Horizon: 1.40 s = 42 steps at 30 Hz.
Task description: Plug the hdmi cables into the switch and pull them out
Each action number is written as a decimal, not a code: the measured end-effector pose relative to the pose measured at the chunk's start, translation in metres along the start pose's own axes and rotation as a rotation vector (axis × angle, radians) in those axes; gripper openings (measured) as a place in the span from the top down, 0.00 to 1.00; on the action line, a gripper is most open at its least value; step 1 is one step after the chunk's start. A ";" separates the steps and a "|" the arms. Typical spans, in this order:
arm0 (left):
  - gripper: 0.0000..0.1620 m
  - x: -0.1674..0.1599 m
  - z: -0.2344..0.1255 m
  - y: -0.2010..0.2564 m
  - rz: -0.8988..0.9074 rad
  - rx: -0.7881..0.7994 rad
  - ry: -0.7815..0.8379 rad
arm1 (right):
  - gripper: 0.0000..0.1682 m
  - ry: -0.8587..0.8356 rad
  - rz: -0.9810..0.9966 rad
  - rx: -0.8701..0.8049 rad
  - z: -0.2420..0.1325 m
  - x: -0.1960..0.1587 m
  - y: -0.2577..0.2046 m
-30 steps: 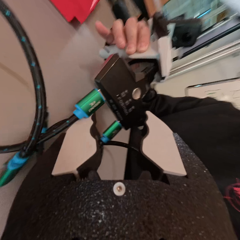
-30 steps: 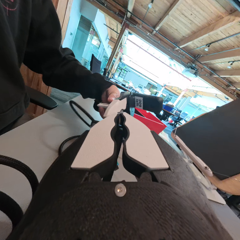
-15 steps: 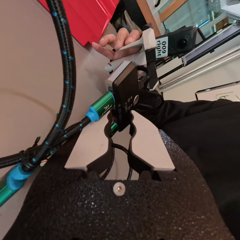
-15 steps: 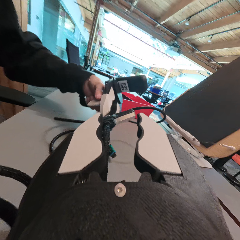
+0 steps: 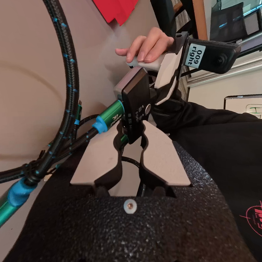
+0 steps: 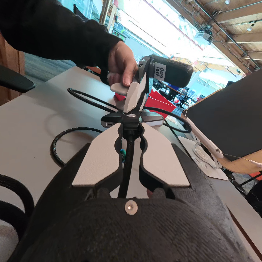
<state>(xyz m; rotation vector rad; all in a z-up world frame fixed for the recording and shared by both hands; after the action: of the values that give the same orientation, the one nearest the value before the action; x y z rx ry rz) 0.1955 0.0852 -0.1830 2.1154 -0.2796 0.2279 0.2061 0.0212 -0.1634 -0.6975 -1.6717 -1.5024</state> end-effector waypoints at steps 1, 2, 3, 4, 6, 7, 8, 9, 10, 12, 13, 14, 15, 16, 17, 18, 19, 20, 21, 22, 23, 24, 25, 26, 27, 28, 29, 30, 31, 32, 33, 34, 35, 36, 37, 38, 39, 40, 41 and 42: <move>0.86 0.001 -0.001 -0.001 -0.001 0.003 -0.003 | 0.87 -0.003 0.004 -0.004 0.001 -0.001 0.000; 0.86 0.002 -0.002 -0.001 -0.003 0.006 -0.002 | 0.87 -0.004 0.011 -0.014 0.001 -0.001 0.002; 0.86 0.003 -0.002 -0.002 -0.006 0.012 -0.003 | 0.87 -0.007 0.020 -0.022 0.002 -0.003 0.003; 0.86 0.003 -0.003 -0.003 -0.005 0.021 -0.004 | 0.87 -0.008 0.029 -0.024 0.002 -0.004 0.003; 0.86 0.005 -0.003 -0.002 -0.006 0.028 -0.004 | 0.87 -0.013 0.040 -0.037 0.002 -0.006 0.004; 0.86 0.005 -0.003 -0.002 -0.005 0.033 -0.004 | 0.87 -0.016 0.049 -0.041 0.002 -0.006 0.004; 0.86 0.006 -0.004 -0.002 -0.004 0.037 -0.004 | 0.87 -0.017 0.055 -0.044 0.002 -0.007 0.005; 0.86 0.006 -0.004 -0.002 -0.004 0.041 -0.005 | 0.87 -0.018 0.061 -0.047 0.002 -0.007 0.005; 0.86 0.007 -0.005 -0.001 -0.003 0.045 -0.006 | 0.87 -0.015 0.064 -0.051 0.002 -0.006 0.006; 0.86 0.008 -0.006 0.000 0.001 0.055 -0.010 | 0.87 -0.014 0.064 -0.065 0.002 -0.006 0.007; 0.86 0.008 -0.007 0.001 0.003 0.060 -0.011 | 0.86 -0.015 0.064 -0.077 0.002 -0.006 0.008; 0.86 0.009 -0.008 0.002 0.005 0.065 -0.011 | 0.85 -0.014 0.067 -0.090 0.002 -0.006 0.010; 0.86 0.010 -0.009 0.002 0.006 0.070 -0.010 | 0.84 -0.013 0.071 -0.105 0.002 -0.006 0.012; 0.86 0.011 -0.010 0.003 0.004 0.076 -0.008 | 0.85 -0.013 0.072 -0.109 0.002 -0.006 0.012; 0.86 0.011 -0.011 0.003 0.005 0.085 -0.014 | 0.87 -0.012 0.076 -0.099 0.002 -0.005 0.010; 0.86 0.011 -0.012 0.003 0.008 0.095 -0.022 | 0.87 -0.020 0.081 -0.093 0.003 -0.006 0.010; 0.86 0.011 -0.012 0.003 0.008 0.104 -0.030 | 0.87 -0.027 0.083 -0.092 0.004 -0.006 0.009; 0.86 0.011 -0.013 0.004 0.007 0.110 -0.034 | 0.87 -0.033 0.087 -0.095 0.004 -0.006 0.010; 0.86 0.012 -0.014 0.005 0.005 0.115 -0.037 | 0.87 -0.037 0.094 -0.101 0.004 -0.005 0.011; 0.86 0.012 -0.015 0.006 0.006 0.120 -0.043 | 0.87 -0.043 0.097 -0.112 0.005 -0.005 0.011; 0.86 0.012 -0.016 0.007 0.009 0.125 -0.050 | 0.87 -0.047 0.097 -0.123 0.005 -0.003 0.011; 0.86 0.012 -0.017 0.009 0.014 0.126 -0.058 | 0.87 -0.044 0.100 -0.133 0.005 -0.001 0.010; 0.86 0.012 -0.017 0.011 0.017 0.123 -0.065 | 0.87 -0.030 0.118 -0.140 0.004 0.002 0.010; 0.86 0.013 -0.016 0.013 0.022 0.125 -0.068 | 0.87 -0.017 0.141 -0.143 0.002 0.003 0.011; 0.86 0.014 -0.014 0.014 0.035 0.140 -0.067 | 0.87 -0.014 0.160 -0.145 0.000 0.002 0.011; 0.85 0.016 -0.013 0.014 0.062 0.166 -0.060 | 0.87 -0.008 0.183 -0.147 -0.003 0.001 0.012; 0.85 0.019 -0.013 0.015 0.099 0.195 -0.043 | 0.87 0.006 0.217 -0.152 -0.007 0.000 0.013; 0.85 0.024 -0.014 0.018 0.145 0.223 -0.009 | 0.87 0.026 0.255 -0.155 -0.012 -0.001 0.015; 0.85 0.032 -0.018 0.026 0.206 0.242 0.038 | 0.87 0.046 0.286 -0.158 -0.017 -0.001 0.016; 0.84 0.040 -0.025 0.037 0.280 0.261 0.103 | 0.87 0.059 0.308 -0.162 -0.023 -0.002 0.017; 0.82 0.048 -0.035 0.049 0.353 0.292 0.180 | 0.87 0.069 0.328 -0.165 -0.029 -0.003 0.018; 0.81 0.054 -0.048 0.060 0.416 0.335 0.257 | 0.87 0.080 0.348 -0.175 -0.037 -0.004 0.020; 0.80 0.055 -0.064 0.068 0.471 0.392 0.327 | 0.87 0.096 0.372 -0.194 -0.046 -0.006 0.024; 0.81 0.054 -0.081 0.071 0.512 0.469 0.400 | 0.87 0.115 0.392 -0.219 -0.056 -0.008 0.028; 0.81 0.052 -0.101 0.070 0.545 0.564 0.483 | 0.87 0.139 0.410 -0.245 -0.067 -0.008 0.034; 0.81 0.047 -0.121 0.065 0.574 0.663 0.575 | 0.87 0.167 0.430 -0.267 -0.076 -0.009 0.039; 0.82 0.041 -0.140 0.056 0.594 0.763 0.667 | 0.87 0.196 0.443 -0.286 -0.085 -0.009 0.044; 0.84 0.032 -0.153 0.043 0.610 0.846 0.740 | 0.87 0.222 0.449 -0.303 -0.092 -0.008 0.048; 0.85 0.021 -0.152 0.029 0.637 0.876 0.761 | 0.87 0.247 0.456 -0.318 -0.098 -0.007 0.052; 0.85 0.008 -0.133 0.015 0.668 0.845 0.714 | 0.87 0.270 0.466 -0.330 -0.102 -0.007 0.055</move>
<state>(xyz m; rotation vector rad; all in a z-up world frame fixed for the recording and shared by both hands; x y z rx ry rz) 0.1918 0.1896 -0.0987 2.4763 -0.5038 1.6950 0.2729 -0.0700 -0.1373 -0.9362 -0.9836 -1.4604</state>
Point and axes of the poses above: each gripper's, where its closed fingertips meet, z out along the fingers, x out of its top, y = z × x across the jaws, the point moved 1 cm from there along -z, back along the fingers, and after that the axes turned 8 degrees about -z, right-handed, at the moved point
